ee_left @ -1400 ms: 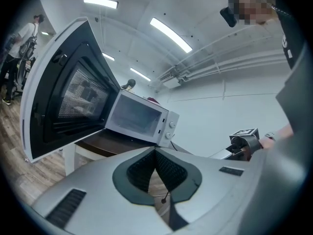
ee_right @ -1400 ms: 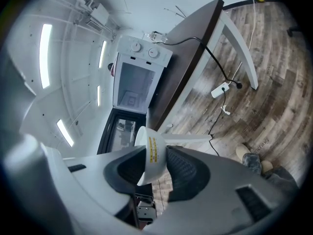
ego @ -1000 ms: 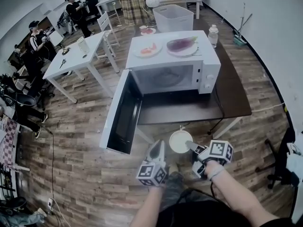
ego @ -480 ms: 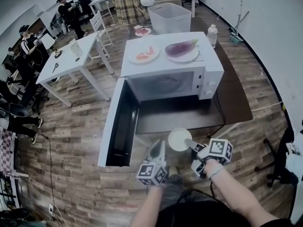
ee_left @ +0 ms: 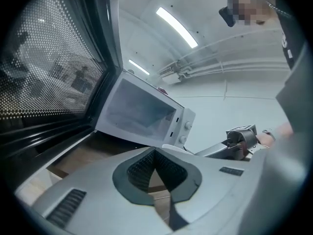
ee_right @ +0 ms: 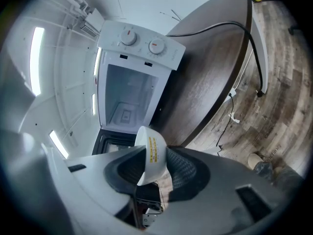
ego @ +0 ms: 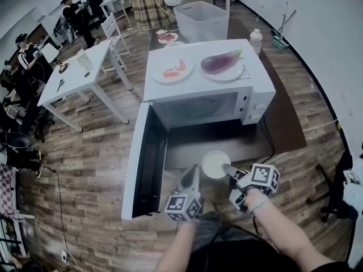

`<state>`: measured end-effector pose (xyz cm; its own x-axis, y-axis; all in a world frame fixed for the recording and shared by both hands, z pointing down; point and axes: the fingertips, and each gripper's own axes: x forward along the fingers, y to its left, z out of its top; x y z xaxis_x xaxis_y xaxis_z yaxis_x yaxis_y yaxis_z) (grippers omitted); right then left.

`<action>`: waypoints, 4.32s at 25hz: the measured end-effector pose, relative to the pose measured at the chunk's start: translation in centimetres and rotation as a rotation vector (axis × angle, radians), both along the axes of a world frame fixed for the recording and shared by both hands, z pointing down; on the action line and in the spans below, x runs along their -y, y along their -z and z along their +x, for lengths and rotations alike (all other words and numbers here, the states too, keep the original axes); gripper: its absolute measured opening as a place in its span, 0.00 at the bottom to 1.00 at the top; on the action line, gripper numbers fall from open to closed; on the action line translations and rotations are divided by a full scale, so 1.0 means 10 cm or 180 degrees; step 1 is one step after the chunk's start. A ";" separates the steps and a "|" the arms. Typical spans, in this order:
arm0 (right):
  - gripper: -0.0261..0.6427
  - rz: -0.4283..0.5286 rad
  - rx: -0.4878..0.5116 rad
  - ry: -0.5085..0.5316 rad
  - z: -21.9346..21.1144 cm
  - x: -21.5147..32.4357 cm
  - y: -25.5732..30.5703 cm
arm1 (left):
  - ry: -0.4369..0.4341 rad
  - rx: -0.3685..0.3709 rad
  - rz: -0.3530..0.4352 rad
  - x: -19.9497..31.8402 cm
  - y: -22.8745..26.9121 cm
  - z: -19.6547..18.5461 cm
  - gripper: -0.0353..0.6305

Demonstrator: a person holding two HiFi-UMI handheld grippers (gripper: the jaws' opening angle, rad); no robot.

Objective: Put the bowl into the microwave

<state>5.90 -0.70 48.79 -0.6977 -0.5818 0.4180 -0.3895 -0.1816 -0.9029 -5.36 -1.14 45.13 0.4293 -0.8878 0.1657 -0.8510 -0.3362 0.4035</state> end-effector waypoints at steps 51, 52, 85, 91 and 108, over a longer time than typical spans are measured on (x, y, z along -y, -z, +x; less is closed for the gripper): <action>0.22 0.0334 0.0014 -0.0251 -0.45 1.70 0.27 | -0.0261 0.0179 0.0336 1.16 0.00 0.08 0.05; 0.22 0.0326 0.0035 -0.0265 -0.45 1.72 0.27 | -0.0234 0.0174 0.0340 1.18 0.01 0.07 0.05; 0.24 0.0519 -0.0374 -0.0255 -0.60 2.16 0.30 | -0.0059 -0.0136 0.0185 1.64 0.04 -0.02 0.05; 0.29 0.0679 -0.0500 -0.0127 -0.60 2.18 0.32 | -0.0061 -0.0159 0.0163 1.68 0.04 0.02 0.05; 0.34 0.1267 -0.0636 0.0081 -0.52 2.15 0.51 | -0.0068 -0.0184 0.0112 1.76 0.03 0.05 0.05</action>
<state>0.73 -22.20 43.65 -0.6420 -0.7085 0.2930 -0.5634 0.1768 -0.8070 -4.89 -18.75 44.86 0.4563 -0.8831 0.1089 -0.8190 -0.3690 0.4394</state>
